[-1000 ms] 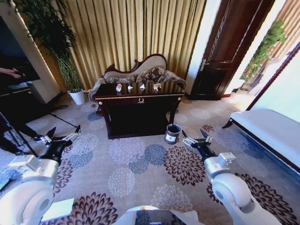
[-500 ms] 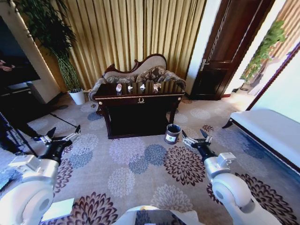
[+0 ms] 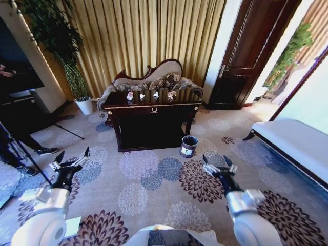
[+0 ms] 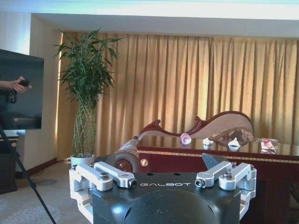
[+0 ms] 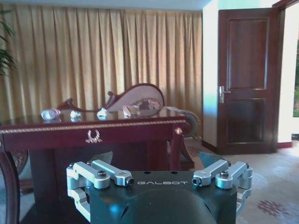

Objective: Move to the front of the table and place the trash on the table into the trash bin.

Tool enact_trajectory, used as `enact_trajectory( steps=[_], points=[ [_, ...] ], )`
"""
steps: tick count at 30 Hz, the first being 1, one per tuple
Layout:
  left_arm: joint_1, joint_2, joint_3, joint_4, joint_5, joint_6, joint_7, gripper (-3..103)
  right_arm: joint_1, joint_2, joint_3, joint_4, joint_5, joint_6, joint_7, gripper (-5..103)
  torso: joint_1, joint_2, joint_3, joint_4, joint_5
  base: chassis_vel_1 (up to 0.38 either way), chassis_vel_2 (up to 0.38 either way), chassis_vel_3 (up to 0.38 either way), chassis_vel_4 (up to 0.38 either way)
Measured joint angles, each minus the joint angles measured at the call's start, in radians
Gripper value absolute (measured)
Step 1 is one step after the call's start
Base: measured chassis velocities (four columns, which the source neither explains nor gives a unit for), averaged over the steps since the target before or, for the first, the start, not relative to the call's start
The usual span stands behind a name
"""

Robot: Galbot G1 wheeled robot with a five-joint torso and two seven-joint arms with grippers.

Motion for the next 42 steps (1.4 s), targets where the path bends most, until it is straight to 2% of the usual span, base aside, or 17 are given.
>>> enact_trajectory(
  steps=[1,2,4,5,6,13,19,23,30,42],
  points=[
    [0.026,-0.036,0.013,0.017,0.027,-0.053,0.036,100,-0.046,0.044,0.011,0.013,-0.023,0.02,-0.031,100,0.0,0.0,0.0,-0.0008,0.0,0.0,0.0,0.0,0.0],
    [0.04,-0.054,0.018,0.024,0.04,-0.078,0.054,100,-0.065,0.057,0.013,0.029,-0.019,0.024,-0.055,100,0.0,0.0,0.0,-0.0012,-0.0001,0.0,0.0,0.0,0.0],
    [0.056,-0.07,0.021,0.021,0.054,-0.092,0.071,100,-0.072,0.061,0.016,0.039,-0.013,0.024,-0.068,100,0.0,0.0,0.0,-0.0007,-0.0009,0.0,0.0,0.0,0.0],
    [0.075,-0.084,0.02,0.005,0.069,-0.101,0.086,100,-0.077,0.06,0.016,0.046,-0.002,0.018,-0.079,100,0.0,0.0,0.0,0.0005,0.0001,0.0,0.0,0.0,0.0],
    [0.085,-0.087,0.017,-0.007,0.074,-0.1,0.091,100,-0.078,0.056,0.017,0.048,0.006,0.008,-0.083,100,0.0,0.0,0.0,0.0001,0.0005,0.0,0.0,0.0,0.0],
    [0.107,-0.084,-0.012,-0.045,0.072,-0.076,0.093,100,-0.072,0.03,0.025,0.049,0.026,-0.022,-0.083,100,0.0,0.0,0.0,-0.0003,-0.0002,0.0,0.0,0.0,0.0],
    [0.115,-0.056,-0.059,-0.11,0.016,0.002,0.093,100,-0.026,-0.027,0.037,0.049,0.108,-0.041,-0.081,100,0.0,0.0,0.0,-0.0003,0.0001,0.0,0.0,0.0,0.0],
    [0.102,-0.038,-0.05,-0.114,0.005,0.034,0.089,100,0.013,-0.059,0.043,0.049,0.13,-0.07,-0.08,100,0.0,0.0,0.0,-0.0003,0.0002,0.0,0.0,0.0,0.0],
    [0.103,-0.044,-0.023,-0.114,0.005,0.042,0.081,100,0.025,-0.069,0.049,0.048,0.136,-0.09,-0.087,100,0.0,0.0,0.0,-0.0004,0.0001,0.0,0.0,0.0,0.0],
    [0.107,-0.059,-0.03,-0.114,0.008,0.037,0.078,100,0.029,-0.08,0.043,0.047,0.132,-0.097,-0.107,100,0.0,0.0,0.0,-0.0003,0.0,0.0,0.0,0.0,0.0]
  ],
)
